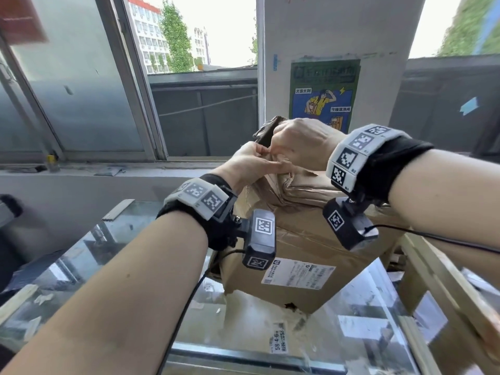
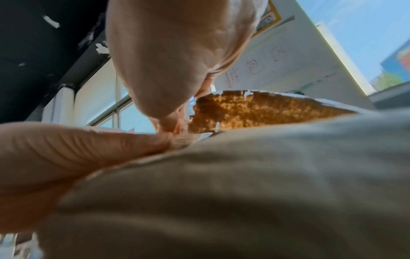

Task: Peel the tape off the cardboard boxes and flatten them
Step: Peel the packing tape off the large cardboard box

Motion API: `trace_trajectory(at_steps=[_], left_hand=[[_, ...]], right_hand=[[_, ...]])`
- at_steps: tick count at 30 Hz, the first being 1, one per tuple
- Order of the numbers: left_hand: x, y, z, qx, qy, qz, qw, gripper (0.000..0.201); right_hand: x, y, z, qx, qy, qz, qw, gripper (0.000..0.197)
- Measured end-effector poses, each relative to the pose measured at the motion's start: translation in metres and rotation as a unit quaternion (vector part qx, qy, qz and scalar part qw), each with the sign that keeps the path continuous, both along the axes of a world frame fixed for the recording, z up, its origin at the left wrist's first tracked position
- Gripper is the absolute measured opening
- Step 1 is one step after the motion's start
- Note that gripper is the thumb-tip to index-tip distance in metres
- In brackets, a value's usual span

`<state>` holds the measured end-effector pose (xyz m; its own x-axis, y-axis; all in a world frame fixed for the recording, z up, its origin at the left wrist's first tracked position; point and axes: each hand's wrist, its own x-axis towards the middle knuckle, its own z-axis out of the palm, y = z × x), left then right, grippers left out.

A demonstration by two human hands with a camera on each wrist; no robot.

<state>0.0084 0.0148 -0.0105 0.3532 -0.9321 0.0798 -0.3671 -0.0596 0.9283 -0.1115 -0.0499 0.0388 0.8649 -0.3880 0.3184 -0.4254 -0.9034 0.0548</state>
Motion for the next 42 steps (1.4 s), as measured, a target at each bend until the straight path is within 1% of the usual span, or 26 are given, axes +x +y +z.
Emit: trace_trajectory(at_steps=[1, 4, 7, 8, 13, 17, 18, 21, 23, 24, 26, 28, 30, 32, 35, 37, 40, 42], left_hand=[[-0.002, 0.000, 0.001, -0.002, -0.008, 0.010, 1.000, 0.079], [-0.004, -0.002, 0.001, -0.004, -0.016, 0.033, 0.999, 0.069], [-0.006, -0.001, 0.002, -0.002, -0.018, 0.039, 0.999, 0.070], [-0.006, -0.001, 0.002, -0.003, -0.021, 0.040, 0.999, 0.071], [-0.009, 0.001, 0.001, -0.012, -0.021, 0.034, 0.999, 0.074], [-0.011, 0.001, 0.002, -0.018, -0.021, 0.024, 0.999, 0.068], [-0.011, 0.000, 0.002, -0.020, -0.015, 0.021, 0.999, 0.066], [-0.011, -0.001, -0.002, -0.040, 0.036, -0.002, 0.999, 0.054], [-0.009, 0.000, -0.007, -0.072, 0.084, -0.011, 0.994, 0.037], [-0.009, 0.000, -0.008, -0.088, 0.089, -0.002, 0.992, 0.028], [-0.008, -0.002, -0.012, -0.110, 0.049, 0.034, 0.992, 0.013], [-0.008, -0.006, -0.014, -0.131, -0.006, 0.056, 0.990, 0.011], [-0.010, -0.009, -0.014, -0.144, -0.070, 0.073, 0.984, 0.010], [-0.013, -0.009, -0.013, -0.160, -0.150, 0.107, 0.970, 0.017], [-0.018, -0.010, -0.011, -0.191, -0.238, 0.150, 0.940, 0.017], [-0.020, -0.010, -0.010, -0.182, -0.287, 0.167, 0.925, 0.016], [-0.018, -0.008, -0.006, -0.162, -0.320, 0.163, 0.919, 0.014], [-0.018, -0.007, -0.003, -0.149, -0.354, 0.157, 0.910, 0.013]], right_hand=[[0.000, -0.002, 0.001, 0.007, -0.011, -0.014, 1.000, 0.017], [0.001, -0.006, 0.000, 0.034, -0.045, -0.030, 0.998, 0.017], [0.001, -0.006, 0.002, 0.106, -0.099, -0.047, 0.988, 0.018], [0.001, -0.006, 0.003, 0.117, -0.115, -0.049, 0.985, 0.016], [0.002, -0.009, 0.006, 0.191, -0.169, -0.094, 0.962, 0.011], [0.000, -0.012, 0.011, 0.283, -0.191, -0.115, 0.933, 0.012], [0.000, -0.013, 0.012, 0.293, -0.188, -0.113, 0.930, 0.012], [-0.003, -0.014, 0.016, 0.317, -0.172, -0.114, 0.926, 0.012], [-0.007, -0.016, 0.016, 0.339, -0.152, -0.117, 0.921, 0.014], [-0.008, -0.016, 0.015, 0.337, -0.143, -0.115, 0.923, 0.016], [-0.008, -0.016, 0.014, 0.319, -0.127, -0.104, 0.933, 0.021], [-0.008, -0.015, 0.013, 0.304, -0.119, -0.092, 0.941, 0.022], [-0.009, -0.016, 0.011, 0.297, -0.122, -0.087, 0.943, 0.018], [-0.010, -0.017, 0.011, 0.294, -0.131, -0.084, 0.943, 0.016], [-0.011, -0.016, 0.012, 0.296, -0.131, -0.076, 0.943, 0.015], [-0.012, -0.015, 0.012, 0.301, -0.116, -0.071, 0.944, 0.015], [-0.013, -0.015, 0.009, 0.302, -0.110, -0.067, 0.944, 0.019], [-0.015, -0.015, 0.009, 0.303, -0.114, -0.065, 0.944, 0.021]])
